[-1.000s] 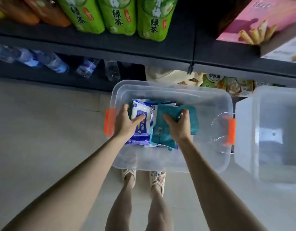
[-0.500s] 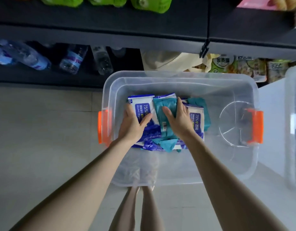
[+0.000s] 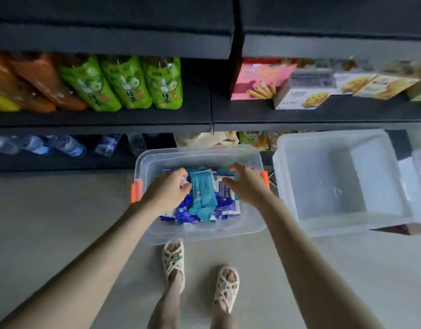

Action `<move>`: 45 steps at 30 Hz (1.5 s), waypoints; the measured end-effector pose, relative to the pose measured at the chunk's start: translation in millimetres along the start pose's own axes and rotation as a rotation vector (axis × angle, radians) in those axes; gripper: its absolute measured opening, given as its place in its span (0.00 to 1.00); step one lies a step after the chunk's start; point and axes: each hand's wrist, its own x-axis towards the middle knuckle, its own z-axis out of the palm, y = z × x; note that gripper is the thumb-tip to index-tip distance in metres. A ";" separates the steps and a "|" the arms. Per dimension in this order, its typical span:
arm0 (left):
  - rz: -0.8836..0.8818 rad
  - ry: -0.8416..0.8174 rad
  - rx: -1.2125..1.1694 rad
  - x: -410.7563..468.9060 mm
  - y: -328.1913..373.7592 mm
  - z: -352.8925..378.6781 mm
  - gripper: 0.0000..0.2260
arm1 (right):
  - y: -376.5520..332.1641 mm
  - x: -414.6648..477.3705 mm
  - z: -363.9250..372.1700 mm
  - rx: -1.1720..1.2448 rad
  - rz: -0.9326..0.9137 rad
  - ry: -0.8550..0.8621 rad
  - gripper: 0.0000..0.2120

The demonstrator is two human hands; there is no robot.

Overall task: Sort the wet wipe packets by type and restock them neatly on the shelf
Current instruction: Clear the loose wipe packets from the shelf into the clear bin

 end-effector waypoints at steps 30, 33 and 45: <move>0.807 0.802 0.278 -155.1 708.3 -112.8 0.10 | 219.3 -297.3 -647.5 -0.058 -0.439 0.921 0.11; 0.779 0.810 0.294 -121.3 747.7 -120.7 0.10 | 231.1 -266.2 -690.1 -0.033 -0.442 0.913 0.10; 0.611 0.866 0.077 22.7 862.7 -139.8 0.09 | 268.3 -134.3 -823.7 -0.056 -0.460 0.849 0.12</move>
